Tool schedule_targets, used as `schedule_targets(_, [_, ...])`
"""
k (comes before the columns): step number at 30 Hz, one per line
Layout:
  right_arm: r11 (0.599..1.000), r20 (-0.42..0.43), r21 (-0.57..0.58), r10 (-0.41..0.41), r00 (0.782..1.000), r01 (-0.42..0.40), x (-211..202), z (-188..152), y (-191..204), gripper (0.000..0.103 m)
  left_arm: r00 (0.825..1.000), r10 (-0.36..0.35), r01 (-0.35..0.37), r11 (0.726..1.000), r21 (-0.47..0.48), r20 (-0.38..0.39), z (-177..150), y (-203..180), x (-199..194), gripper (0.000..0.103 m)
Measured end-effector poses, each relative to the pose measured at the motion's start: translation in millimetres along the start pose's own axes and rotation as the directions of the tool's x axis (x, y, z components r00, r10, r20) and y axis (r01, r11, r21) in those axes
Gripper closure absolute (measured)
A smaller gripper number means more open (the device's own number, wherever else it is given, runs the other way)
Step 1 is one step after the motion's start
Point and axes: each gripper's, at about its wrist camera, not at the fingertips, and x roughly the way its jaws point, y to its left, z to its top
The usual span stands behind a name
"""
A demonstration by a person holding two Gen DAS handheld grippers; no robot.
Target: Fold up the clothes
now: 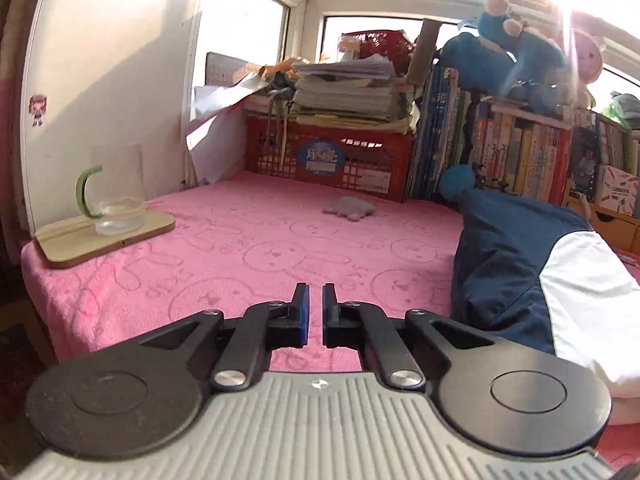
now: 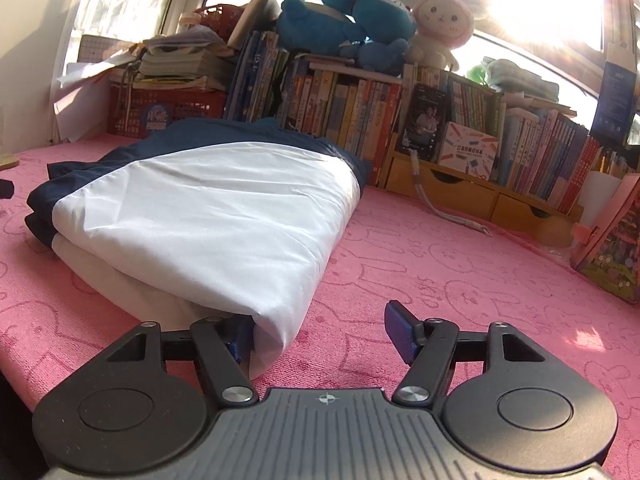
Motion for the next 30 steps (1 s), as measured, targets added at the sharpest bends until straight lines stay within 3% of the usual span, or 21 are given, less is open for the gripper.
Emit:
schedule_targets(1, [1.000,0.001,0.001,0.003,1.000,-0.003,0,0,0,0.038,0.998,-0.035,0.033,0.998,0.063,0.043,5,-12,-8,0.087])
schedule_targets(2, [1.000,0.002,0.003,0.006,1.000,-0.006,-1,0,1,0.038,0.992,-0.104,0.093,0.984,0.154,0.067,7,-26,-15,0.076])
schedule_targets(4, [1.000,0.006,0.003,0.018,1.000,-0.018,-2,0,1,0.038,0.965,-0.246,0.201,0.920,0.338,0.095,10,-55,-30,0.071])
schedule_targets(5, [1.000,0.009,0.001,0.024,1.000,-0.024,-3,0,1,0.038,0.942,-0.328,0.267,0.862,0.431,0.072,8,-67,-36,0.069])
schedule_targets(7, [0.999,0.018,-0.004,0.038,0.999,-0.038,-4,1,0,0.038,0.883,-0.469,0.374,0.710,0.597,0.003,1,-90,-46,0.067])
schedule_targets(9, [0.999,0.027,-0.009,0.053,0.998,-0.053,-6,1,0,0.039,0.828,-0.556,0.429,0.546,0.719,-0.072,-10,-107,-52,0.067])
schedule_targets(11, [0.998,0.036,-0.003,0.058,0.998,-0.058,-7,1,-1,0.039,0.790,-0.597,0.458,0.420,0.783,-0.142,-21,-119,-51,0.066])
schedule_targets(13, [0.998,0.044,0.004,0.062,0.997,-0.062,-8,1,-1,0.041,0.767,-0.611,0.473,0.333,0.816,-0.196,-31,-130,-46,0.066])
schedule_targets(16, [0.997,0.054,0.015,0.073,0.996,-0.074,-10,1,-2,0.050,0.737,-0.626,0.485,0.225,0.845,-0.256,-46,-142,-40,0.066])
schedule_targets(18, [0.995,0.057,0.015,0.096,0.994,-0.097,-12,1,-2,0.068,0.737,-0.626,0.461,0.188,0.867,-0.256,-53,-147,-38,0.065])
schedule_targets(20, [0.994,0.063,0.004,0.112,0.992,-0.112,-14,0,0,0.076,0.744,-0.624,0.426,0.164,0.890,-0.241,-59,-152,-37,0.064])
schedule_targets(25, [0.996,0.105,-0.034,0.082,0.991,-0.079,-21,-1,9,0.079,0.772,-0.619,0.287,0.132,0.949,-0.147,-66,-164,-38,0.064])
schedule_targets(28, [0.997,0.130,-0.061,0.053,0.990,-0.045,-23,-2,16,0.080,0.784,-0.609,0.239,0.119,0.964,-0.119,-71,-170,-37,0.065])
schedule_targets(29, [0.997,0.136,-0.071,0.042,0.990,-0.033,-23,-2,18,0.080,0.790,-0.601,0.233,0.116,0.965,-0.119,-73,-172,-36,0.066])
schedule_targets(30, [0.997,0.143,-0.078,0.029,0.989,-0.018,-24,-3,21,0.080,0.797,-0.593,0.228,0.114,0.967,-0.118,-74,-173,-35,0.075])
